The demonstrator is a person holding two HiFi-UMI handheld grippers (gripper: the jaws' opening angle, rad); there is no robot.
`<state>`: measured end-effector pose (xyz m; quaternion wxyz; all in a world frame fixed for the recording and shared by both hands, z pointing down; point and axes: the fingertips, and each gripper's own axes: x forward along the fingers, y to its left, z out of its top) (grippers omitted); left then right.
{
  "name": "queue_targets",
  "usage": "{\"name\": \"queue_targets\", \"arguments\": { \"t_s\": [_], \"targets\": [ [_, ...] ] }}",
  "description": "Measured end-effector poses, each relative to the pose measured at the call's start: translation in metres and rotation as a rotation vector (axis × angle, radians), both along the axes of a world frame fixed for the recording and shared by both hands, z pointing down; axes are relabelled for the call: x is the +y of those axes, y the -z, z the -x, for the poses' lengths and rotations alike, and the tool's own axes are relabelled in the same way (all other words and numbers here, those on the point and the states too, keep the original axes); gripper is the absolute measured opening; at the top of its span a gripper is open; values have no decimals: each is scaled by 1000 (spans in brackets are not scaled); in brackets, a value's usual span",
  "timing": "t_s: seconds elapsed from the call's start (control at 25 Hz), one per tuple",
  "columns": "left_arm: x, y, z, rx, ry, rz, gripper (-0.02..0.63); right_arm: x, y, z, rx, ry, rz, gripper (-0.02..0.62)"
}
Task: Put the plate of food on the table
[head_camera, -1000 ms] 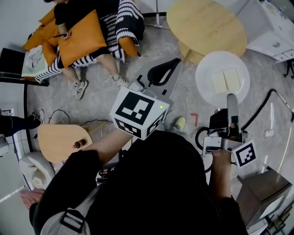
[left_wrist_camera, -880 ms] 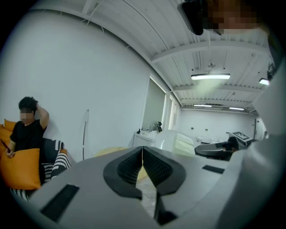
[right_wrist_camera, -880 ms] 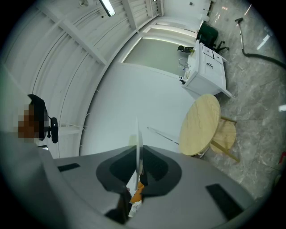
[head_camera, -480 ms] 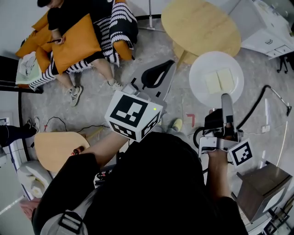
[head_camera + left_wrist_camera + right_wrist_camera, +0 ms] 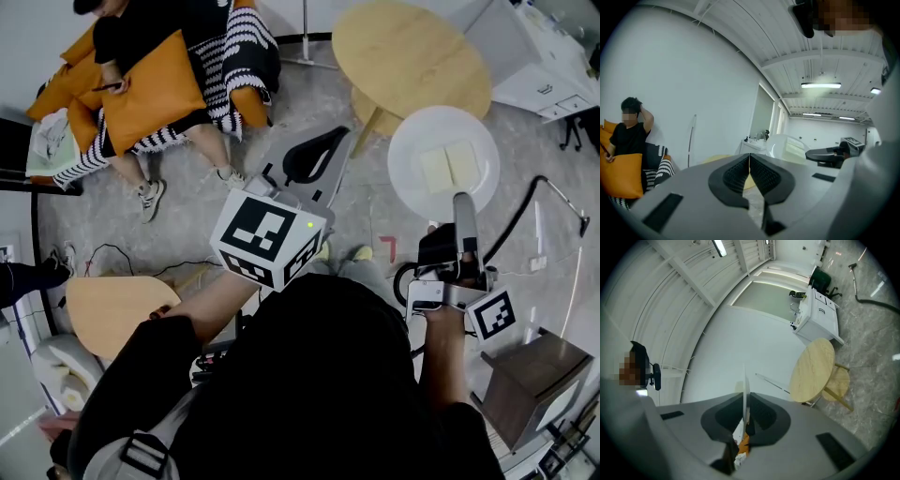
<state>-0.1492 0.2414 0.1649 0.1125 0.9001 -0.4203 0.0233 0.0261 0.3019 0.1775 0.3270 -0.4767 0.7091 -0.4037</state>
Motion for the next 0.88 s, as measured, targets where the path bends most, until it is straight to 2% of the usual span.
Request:
{"name": "queue_targets", "arguments": {
  "t_s": [0.88],
  "targets": [
    [-6,8,2,9,-3,-45,9,-5,2,4,-13,13,-40,34]
  ]
}}
